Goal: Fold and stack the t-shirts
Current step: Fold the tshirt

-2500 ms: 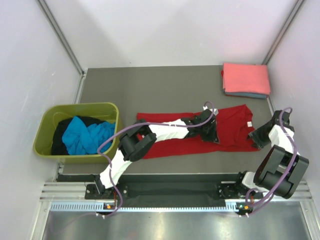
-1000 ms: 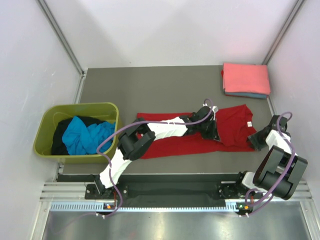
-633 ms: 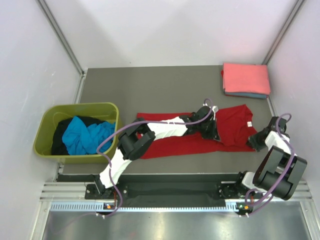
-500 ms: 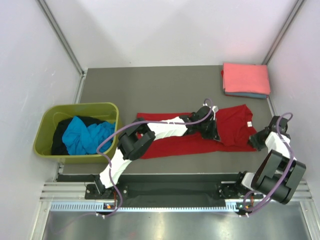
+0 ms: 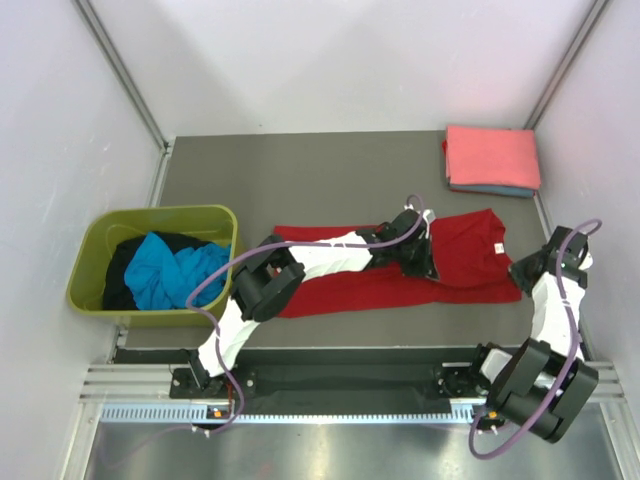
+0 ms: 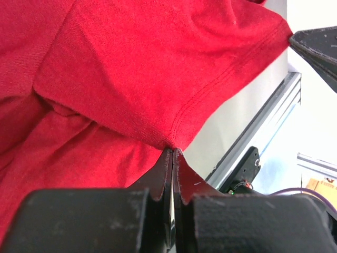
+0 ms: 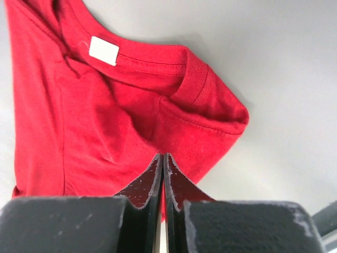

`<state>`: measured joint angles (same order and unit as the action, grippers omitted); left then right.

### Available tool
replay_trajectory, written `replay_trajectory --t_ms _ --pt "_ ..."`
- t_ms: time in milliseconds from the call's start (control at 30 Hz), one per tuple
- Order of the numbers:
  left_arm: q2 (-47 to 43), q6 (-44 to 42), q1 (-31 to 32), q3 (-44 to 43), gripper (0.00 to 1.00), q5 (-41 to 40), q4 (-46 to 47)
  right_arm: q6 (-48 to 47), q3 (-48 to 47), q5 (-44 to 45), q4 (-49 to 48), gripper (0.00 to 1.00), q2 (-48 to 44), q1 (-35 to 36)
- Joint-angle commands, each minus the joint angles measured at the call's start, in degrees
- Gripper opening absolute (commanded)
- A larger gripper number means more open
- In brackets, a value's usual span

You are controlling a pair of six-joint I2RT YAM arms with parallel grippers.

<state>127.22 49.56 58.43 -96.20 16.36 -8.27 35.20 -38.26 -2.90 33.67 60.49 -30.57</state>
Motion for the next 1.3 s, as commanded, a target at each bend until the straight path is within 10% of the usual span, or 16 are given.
replay_trajectory --t_ms 0,1267 --pt "-5.40 -1.31 -0.16 0.58 0.00 -1.07 -0.78 -0.13 -0.24 1.93 1.57 0.00 -4.49 -1.16" --pt "-4.26 -2.71 -0.08 3.56 0.00 -1.24 -7.81 6.19 6.36 11.69 8.52 0.00 -22.52 -0.46"
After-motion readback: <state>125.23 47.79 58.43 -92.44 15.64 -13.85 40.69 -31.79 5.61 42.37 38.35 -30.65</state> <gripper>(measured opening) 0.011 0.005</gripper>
